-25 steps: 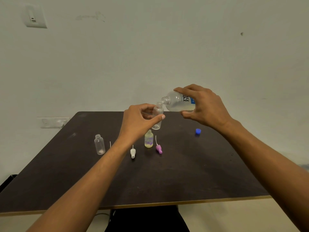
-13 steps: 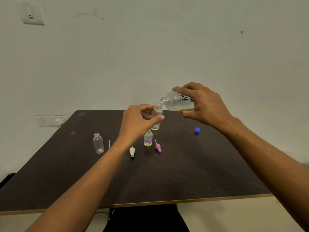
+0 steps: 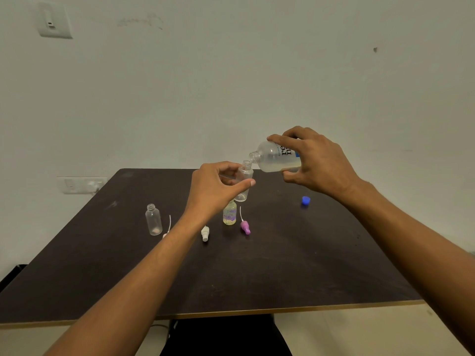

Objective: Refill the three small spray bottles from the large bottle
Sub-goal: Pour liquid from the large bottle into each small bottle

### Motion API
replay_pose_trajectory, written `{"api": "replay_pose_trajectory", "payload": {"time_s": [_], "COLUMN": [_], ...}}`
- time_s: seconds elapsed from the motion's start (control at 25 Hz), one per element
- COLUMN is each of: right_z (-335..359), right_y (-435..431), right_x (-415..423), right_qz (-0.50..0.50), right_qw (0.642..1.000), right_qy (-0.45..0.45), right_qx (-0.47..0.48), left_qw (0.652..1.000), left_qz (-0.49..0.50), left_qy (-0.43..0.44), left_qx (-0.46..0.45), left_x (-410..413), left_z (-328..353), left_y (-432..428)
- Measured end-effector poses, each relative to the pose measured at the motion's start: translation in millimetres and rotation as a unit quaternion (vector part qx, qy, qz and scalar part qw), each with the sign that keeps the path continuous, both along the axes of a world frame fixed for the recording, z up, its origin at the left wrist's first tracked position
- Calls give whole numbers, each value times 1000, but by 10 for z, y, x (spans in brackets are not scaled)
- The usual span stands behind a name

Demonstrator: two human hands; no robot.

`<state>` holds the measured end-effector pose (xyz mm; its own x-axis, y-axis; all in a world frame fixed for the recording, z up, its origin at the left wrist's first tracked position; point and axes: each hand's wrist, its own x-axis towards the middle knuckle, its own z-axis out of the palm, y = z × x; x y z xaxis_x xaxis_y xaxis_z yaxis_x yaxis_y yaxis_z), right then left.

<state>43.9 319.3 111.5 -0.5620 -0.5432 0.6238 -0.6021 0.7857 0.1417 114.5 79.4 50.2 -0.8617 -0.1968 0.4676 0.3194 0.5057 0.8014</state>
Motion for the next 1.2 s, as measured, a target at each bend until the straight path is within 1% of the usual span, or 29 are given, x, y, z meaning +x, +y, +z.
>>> {"api": "replay_pose_trajectory", "payload": {"time_s": [1.2], "right_z": [37], "right_y": [18], "right_x": [18], "right_qz": [12], "right_qw": [1000], "right_qy": [15], "right_qx": [9], "left_qw": [1000], "left_qz": [-6], "left_qy": [-2], "left_qx": [-4], "left_x": [-36], "left_z": [-54], "left_y": [14]}}
